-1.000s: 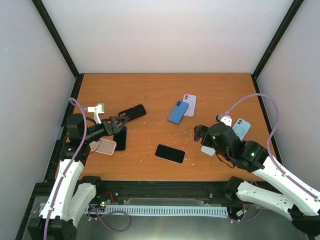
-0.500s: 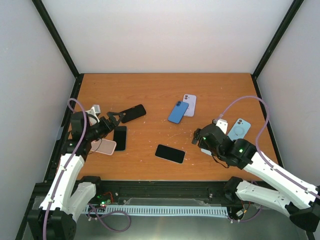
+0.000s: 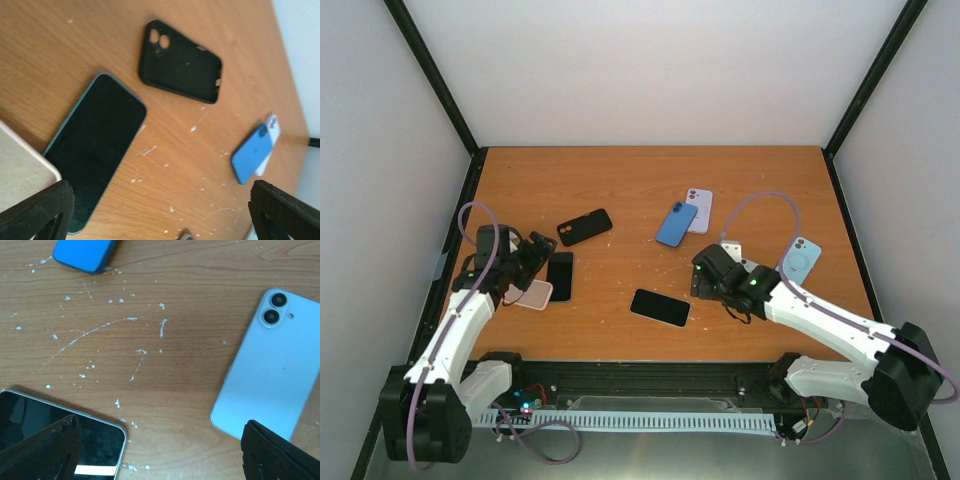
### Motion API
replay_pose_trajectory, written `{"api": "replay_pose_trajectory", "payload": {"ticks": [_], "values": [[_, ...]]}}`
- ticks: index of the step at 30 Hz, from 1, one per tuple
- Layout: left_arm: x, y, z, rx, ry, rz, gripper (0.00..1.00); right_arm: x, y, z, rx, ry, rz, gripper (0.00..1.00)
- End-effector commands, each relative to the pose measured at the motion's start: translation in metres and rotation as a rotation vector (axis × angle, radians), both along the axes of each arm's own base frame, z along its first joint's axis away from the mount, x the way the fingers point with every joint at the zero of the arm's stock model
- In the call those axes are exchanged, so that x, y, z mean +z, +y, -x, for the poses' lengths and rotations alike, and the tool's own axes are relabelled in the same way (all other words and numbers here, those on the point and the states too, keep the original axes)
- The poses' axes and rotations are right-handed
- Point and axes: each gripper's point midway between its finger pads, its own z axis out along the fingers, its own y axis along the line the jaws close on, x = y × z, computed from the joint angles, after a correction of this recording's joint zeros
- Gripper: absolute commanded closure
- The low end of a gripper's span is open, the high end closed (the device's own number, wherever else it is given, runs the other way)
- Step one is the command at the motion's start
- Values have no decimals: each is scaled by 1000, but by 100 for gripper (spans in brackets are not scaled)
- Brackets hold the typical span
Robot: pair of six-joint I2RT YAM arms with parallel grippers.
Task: Put the phone into the phone case
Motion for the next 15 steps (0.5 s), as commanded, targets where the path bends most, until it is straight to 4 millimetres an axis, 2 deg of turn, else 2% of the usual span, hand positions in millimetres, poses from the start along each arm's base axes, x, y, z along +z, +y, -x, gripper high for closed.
{"api": "replay_pose_trajectory", "payload": {"ticks": [1,5,9,15], "values": [[-18,12,-6,66,60,-26,7,14,16,-25,46,-85,16,17],[-37,28,-5,201,213,-35,23,13,38,-39,77,-89,-34,20],[-56,46,16,360,351,-27,26,14,64,-42,135,-70,-118,22],[-61,83,50,583,412,-48,31,7,68,-37,154,-62,-158,22]]}}
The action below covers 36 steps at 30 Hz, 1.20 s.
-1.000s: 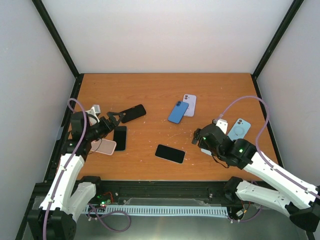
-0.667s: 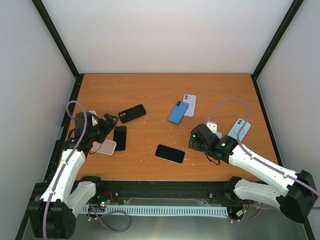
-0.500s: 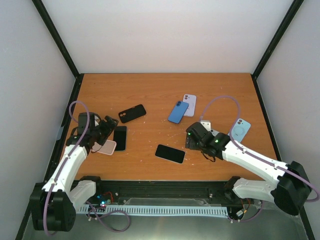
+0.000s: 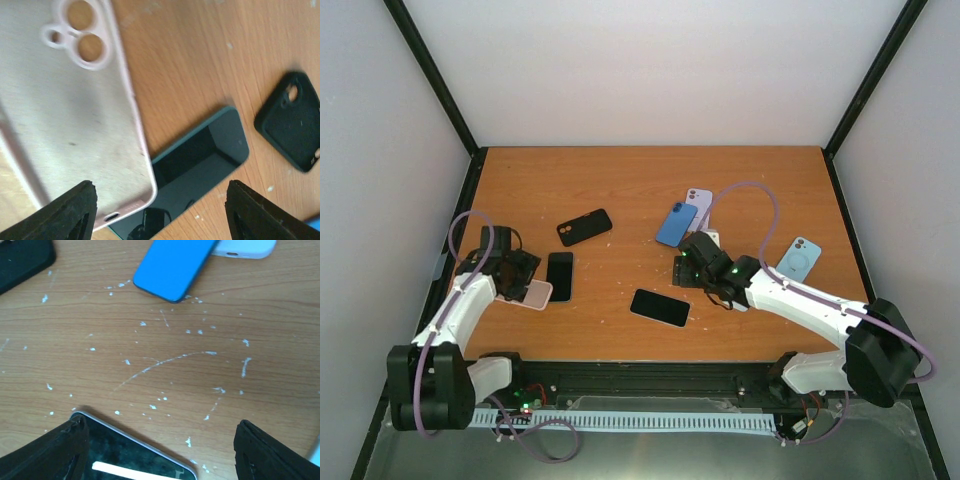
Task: Put the phone into the phone case
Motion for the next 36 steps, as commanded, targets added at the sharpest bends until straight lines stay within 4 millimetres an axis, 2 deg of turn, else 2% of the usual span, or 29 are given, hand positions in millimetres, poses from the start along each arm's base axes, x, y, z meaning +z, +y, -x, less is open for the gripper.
{"api": "replay_pose_trajectory", "payload": {"ticks": [1,4,7,12,16,20,23,28,32,36], "values": [[2,31,28,203,63,-62,31,4,9,-2,26,-23,-57,22],[-8,35,39,230,95,-65,37,-2,4,1,16,-15,-46,22],[-23,29,43,225,117,-31,44,-5,1,3,12,-8,-33,21],[-43,21,46,218,153,17,49,-5,-1,7,18,-12,-44,21],[-51,20,50,226,182,20,53,-5,-3,9,18,-16,-49,21],[-56,20,52,235,190,24,61,-3,-5,10,15,-22,-56,21],[-58,21,52,237,195,20,72,-1,-6,11,13,-25,-57,21],[-60,20,52,229,200,19,82,3,-10,13,14,-34,-52,21],[-59,17,51,209,189,31,98,4,-10,14,17,-34,-54,20],[-47,21,48,198,164,7,100,5,-9,16,15,-22,-64,20]]}}
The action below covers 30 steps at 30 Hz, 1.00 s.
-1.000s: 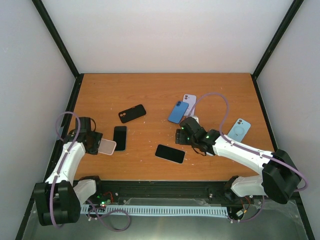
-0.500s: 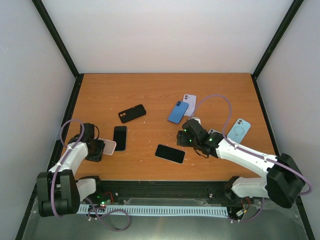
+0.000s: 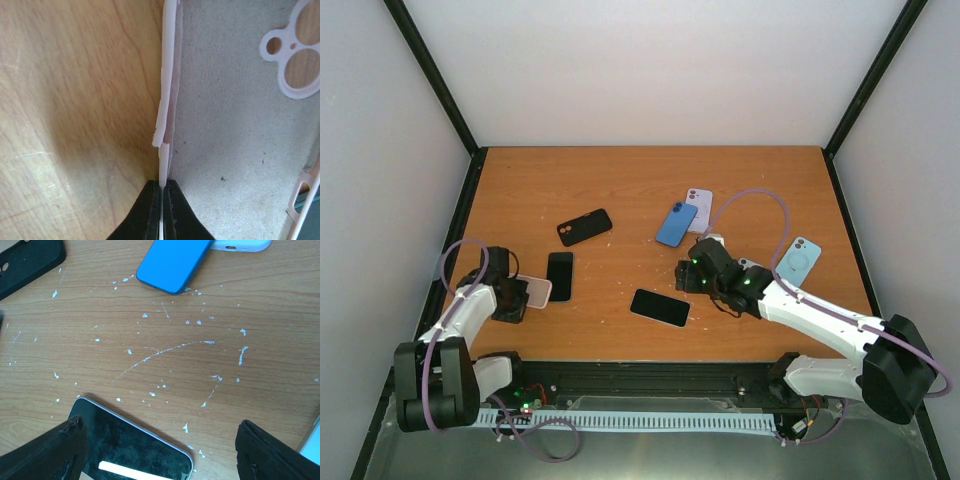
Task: Put the phone into the phone case
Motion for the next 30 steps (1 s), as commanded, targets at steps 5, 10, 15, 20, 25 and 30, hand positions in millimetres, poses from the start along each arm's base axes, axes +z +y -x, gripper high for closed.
{"api": "replay_pose_trajectory", "payload": {"ticks": [5,10,15,20,25,30], "values": [[51,9,-32,-135,-179,-98,100,-2,-6,7,-20,34,-6,20],[96,-18,-72,-440,-382,-179,100,-4,-25,9,-90,20,37,21],[118,-87,-95,-799,-530,-169,100,-2,-38,13,-146,28,50,21],[126,-149,-95,-1083,-646,-92,100,7,-42,17,-165,13,16,21],[106,-183,-86,-1258,-597,-57,100,16,-46,18,-174,-14,-6,22],[71,-203,-72,-1372,-437,-74,100,23,-45,18,-172,-27,-27,21]]}}
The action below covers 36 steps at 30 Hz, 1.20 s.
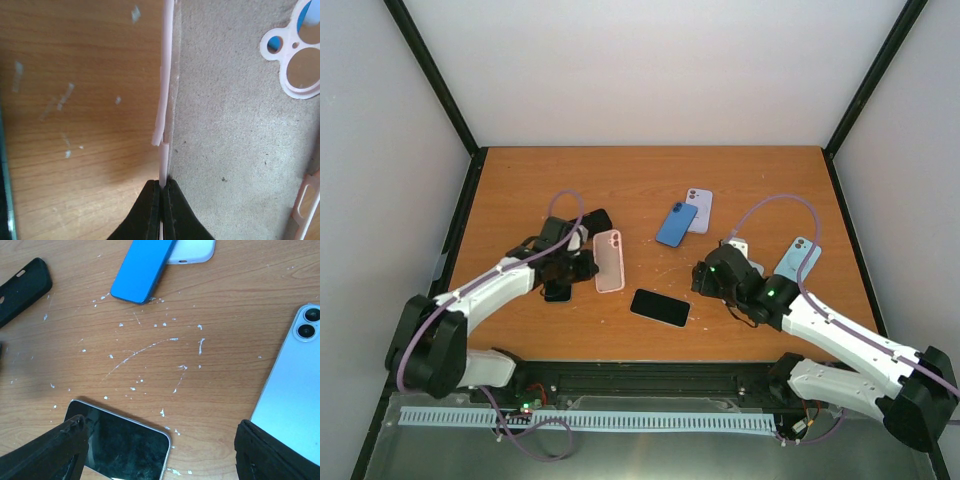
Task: Put the phone into the phone case
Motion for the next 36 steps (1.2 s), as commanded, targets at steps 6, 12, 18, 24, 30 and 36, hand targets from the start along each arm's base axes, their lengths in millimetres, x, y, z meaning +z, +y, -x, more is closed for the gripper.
{"api": "replay_pose_trajectory", "payload": {"ticks": [6,12,18,24,30,36], "values": [[-25,-13,9,-90,41,-122,100,0,-9,1,-32,-11,2,21],[-34,-13,15,-115,65,-127,95,-2,-9,2,-29,-15,-1,21],[-39,-9,15,-92,81,-148,83,-1,-10,2,-27,-19,1,21],[-32,20,2,56,67,-284,48,2,-11,3,-26,-31,-7,21],[-22,49,-16,143,41,-350,11,4,-13,4,-27,-47,-15,21],[-26,85,-25,231,59,-369,1,9,-16,5,-26,-67,-19,20]]}}
